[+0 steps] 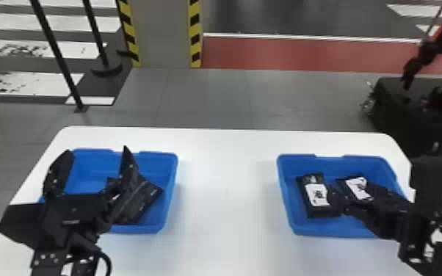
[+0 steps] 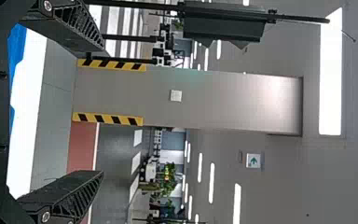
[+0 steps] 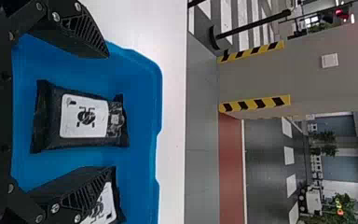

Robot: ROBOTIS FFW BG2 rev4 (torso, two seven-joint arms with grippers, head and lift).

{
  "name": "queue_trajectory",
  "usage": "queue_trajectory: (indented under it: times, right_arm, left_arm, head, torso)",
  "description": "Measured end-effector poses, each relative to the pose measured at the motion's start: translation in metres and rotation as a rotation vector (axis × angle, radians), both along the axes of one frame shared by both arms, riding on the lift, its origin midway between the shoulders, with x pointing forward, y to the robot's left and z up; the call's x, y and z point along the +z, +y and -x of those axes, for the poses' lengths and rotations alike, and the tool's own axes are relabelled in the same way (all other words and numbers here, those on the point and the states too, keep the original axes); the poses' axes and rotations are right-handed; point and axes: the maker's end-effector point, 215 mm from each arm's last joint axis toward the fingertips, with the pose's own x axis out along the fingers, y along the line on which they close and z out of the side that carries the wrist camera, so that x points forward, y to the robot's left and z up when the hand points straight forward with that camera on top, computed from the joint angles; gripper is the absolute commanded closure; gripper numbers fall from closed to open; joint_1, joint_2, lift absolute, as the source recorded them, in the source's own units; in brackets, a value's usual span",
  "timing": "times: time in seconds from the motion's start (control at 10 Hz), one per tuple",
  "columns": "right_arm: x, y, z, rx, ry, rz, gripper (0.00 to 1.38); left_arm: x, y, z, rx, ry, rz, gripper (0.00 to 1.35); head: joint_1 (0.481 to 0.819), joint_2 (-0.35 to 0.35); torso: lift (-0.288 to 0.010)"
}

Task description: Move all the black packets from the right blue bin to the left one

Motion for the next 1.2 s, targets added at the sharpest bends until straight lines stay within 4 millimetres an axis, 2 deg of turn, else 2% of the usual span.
queue_trajectory:
  times: [0.2, 0.3, 0.5, 0.9, 1.1, 1.2]
  right_arm:
    - [-0.027, -0.026, -0.015, -0.037, 0.041, 0.009, 0.21]
    - [-0.049, -0.03, -0.026, -0.035, 0.07, -0.025, 0.21]
    - [-0.065, -0.023, -0.034, -0.031, 0.089, -0.061, 0.21]
    - [-0.092, -0.001, -0.021, -0.027, 0.147, -0.086, 0.22]
    - [-0.099, 0.008, -0.022, -0.012, 0.163, -0.094, 0.35]
    - [-0.098, 0.016, -0.024, 0.001, 0.164, -0.1, 0.59]
  left_arm:
    - [0.004, 0.0, 0.0, 0.0, -0.011, 0.002, 0.09]
    - [0.004, 0.0, 0.0, -0.001, -0.011, 0.001, 0.09]
    - [0.002, 0.0, 0.001, -0.001, -0.007, 0.0, 0.09]
    - [0.0, -0.001, 0.001, -0.003, -0.001, -0.009, 0.09]
    - [0.0, -0.004, 0.0, -0.009, 0.0, -0.012, 0.09]
    - [-0.001, -0.005, 0.0, -0.011, 0.003, -0.011, 0.09]
  head:
    - [0.695, -0.069]
    - [0.695, -0.075]
    - [0.695, -0.071]
    - [0.695, -0.044]
    - [0.695, -0.038]
    - [0.695, -0.031]
  torso:
    - [-0.11]
    - [-0.11]
    - [-0.11]
    - [-0.11]
    - [-0.11]
    - [-0.11]
